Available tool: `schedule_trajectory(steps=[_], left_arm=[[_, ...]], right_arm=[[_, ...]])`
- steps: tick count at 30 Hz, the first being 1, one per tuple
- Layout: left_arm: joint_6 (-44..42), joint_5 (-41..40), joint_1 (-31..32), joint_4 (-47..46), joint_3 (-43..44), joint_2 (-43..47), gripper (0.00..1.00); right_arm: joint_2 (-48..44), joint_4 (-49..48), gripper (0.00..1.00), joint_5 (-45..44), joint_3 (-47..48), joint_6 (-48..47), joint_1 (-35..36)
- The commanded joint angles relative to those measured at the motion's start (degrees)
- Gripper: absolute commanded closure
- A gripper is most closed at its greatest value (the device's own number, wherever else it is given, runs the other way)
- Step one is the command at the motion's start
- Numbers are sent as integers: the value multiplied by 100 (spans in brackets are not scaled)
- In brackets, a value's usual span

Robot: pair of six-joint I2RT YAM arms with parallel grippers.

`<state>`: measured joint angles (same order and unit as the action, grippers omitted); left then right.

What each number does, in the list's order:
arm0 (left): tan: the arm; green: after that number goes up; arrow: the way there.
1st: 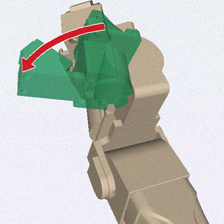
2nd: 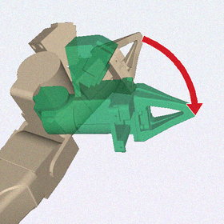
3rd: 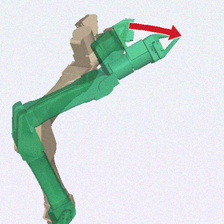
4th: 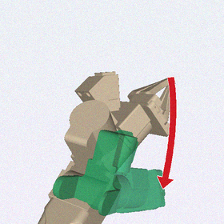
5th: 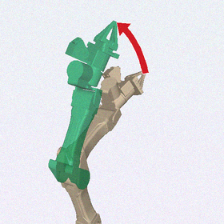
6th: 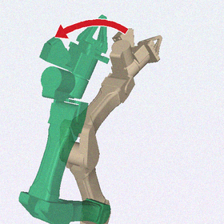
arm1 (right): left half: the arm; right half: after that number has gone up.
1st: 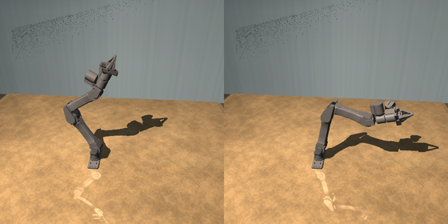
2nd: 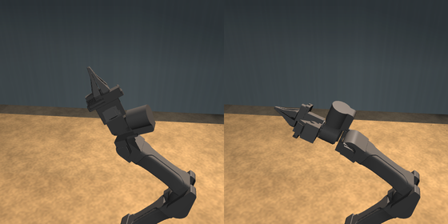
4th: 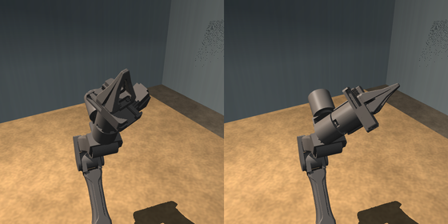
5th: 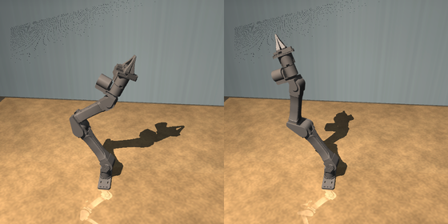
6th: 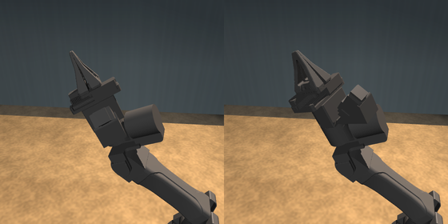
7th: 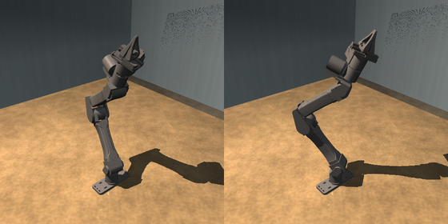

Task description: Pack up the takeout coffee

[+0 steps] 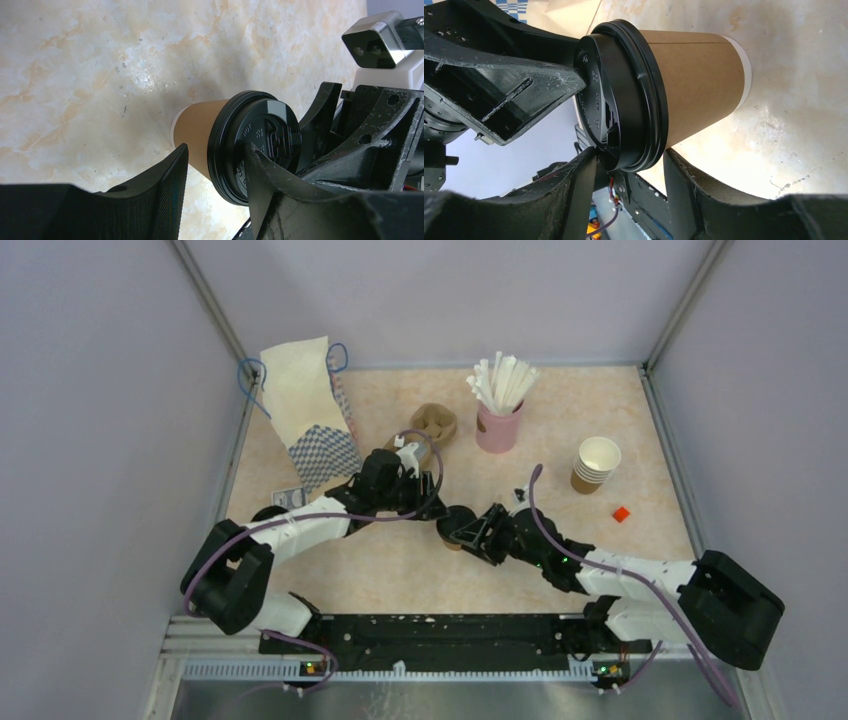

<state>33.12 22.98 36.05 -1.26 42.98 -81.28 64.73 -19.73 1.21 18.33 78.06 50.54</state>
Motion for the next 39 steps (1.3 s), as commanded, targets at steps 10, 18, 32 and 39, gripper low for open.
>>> schedule_trajectory(steps=[10, 18, 32, 39], left_arm=[[-228, -372, 56, 678, -111, -252, 50], [-192, -363, 59, 616, -262, -204, 50], [-157, -423, 71, 661, -355, -161, 51], [-141, -433, 174, 745, -320, -39, 51]], right_arm=[[-10, -164, 56, -697, -470, -61, 80], [309, -92, 58, -807, -473, -72, 75], [-581, 1021, 60, -1777, -454, -374, 72], [-728, 835, 57, -1633, -204, -1078, -424]])
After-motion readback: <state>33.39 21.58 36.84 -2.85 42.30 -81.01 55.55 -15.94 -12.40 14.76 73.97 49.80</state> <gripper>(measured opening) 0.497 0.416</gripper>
